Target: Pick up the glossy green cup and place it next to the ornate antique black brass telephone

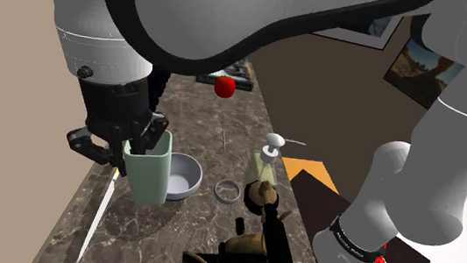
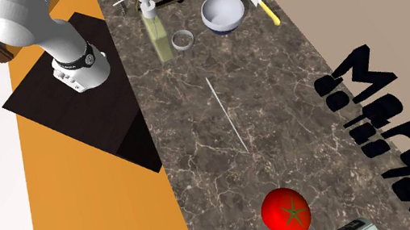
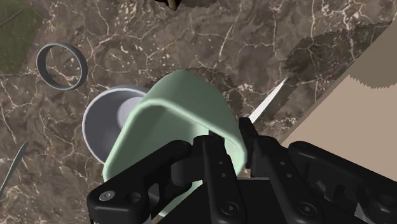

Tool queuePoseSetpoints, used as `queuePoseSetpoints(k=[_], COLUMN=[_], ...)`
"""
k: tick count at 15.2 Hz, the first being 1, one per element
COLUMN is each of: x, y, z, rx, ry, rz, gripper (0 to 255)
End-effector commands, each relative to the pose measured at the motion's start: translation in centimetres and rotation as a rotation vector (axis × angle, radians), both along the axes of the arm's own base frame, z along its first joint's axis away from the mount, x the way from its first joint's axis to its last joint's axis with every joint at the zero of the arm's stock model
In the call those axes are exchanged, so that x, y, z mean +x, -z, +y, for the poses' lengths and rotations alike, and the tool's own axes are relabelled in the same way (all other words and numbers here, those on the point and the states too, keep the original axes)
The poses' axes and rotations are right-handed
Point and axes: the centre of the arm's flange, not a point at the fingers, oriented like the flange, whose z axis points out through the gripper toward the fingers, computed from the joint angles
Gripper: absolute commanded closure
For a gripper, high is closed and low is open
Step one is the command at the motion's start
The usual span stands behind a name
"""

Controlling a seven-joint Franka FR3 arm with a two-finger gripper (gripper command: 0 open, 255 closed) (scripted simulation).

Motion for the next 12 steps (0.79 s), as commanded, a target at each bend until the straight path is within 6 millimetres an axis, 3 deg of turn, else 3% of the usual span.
queuePoseSetpoints(k=[1, 12], x=[0.0, 0.0], y=[0.9, 6.7], z=[-0.1, -0.1], rx=[0.001, 0.001], ry=[0.0, 0.0], rz=[-0.001, -0.001], gripper=[255, 255])
